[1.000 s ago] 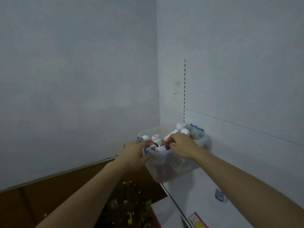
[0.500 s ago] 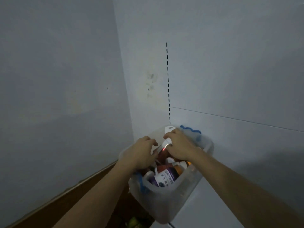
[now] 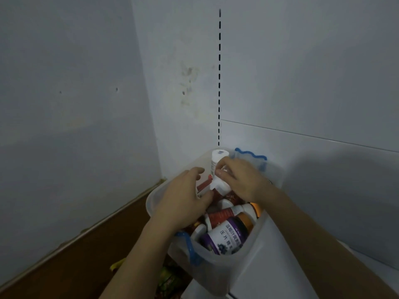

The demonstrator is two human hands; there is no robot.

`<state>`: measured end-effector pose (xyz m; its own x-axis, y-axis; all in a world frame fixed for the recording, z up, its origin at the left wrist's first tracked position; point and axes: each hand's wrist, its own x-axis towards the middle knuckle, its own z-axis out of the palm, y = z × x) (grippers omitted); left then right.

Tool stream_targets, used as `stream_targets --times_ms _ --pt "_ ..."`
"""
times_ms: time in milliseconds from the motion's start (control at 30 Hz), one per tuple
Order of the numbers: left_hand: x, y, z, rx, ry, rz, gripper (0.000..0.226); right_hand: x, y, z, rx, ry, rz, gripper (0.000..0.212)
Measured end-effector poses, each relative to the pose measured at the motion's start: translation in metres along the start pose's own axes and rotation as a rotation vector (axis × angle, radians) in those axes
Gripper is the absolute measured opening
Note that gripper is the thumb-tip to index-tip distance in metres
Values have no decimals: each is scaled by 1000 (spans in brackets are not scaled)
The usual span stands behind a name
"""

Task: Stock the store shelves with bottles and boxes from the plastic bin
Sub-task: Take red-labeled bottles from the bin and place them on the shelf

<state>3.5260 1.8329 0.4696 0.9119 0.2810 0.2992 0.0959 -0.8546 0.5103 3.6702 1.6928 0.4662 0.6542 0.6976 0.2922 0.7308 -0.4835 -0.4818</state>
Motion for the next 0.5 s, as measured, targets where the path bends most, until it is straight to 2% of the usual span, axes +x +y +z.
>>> stream_targets --times_ms 267,500 --pt "1 -7 2 -34 43 54 65 -11 -3 1 7 -70 -86 32" --pt "2 -2 1 -49 -1 73 85 -18 -12 -6 46 197 -142 26"
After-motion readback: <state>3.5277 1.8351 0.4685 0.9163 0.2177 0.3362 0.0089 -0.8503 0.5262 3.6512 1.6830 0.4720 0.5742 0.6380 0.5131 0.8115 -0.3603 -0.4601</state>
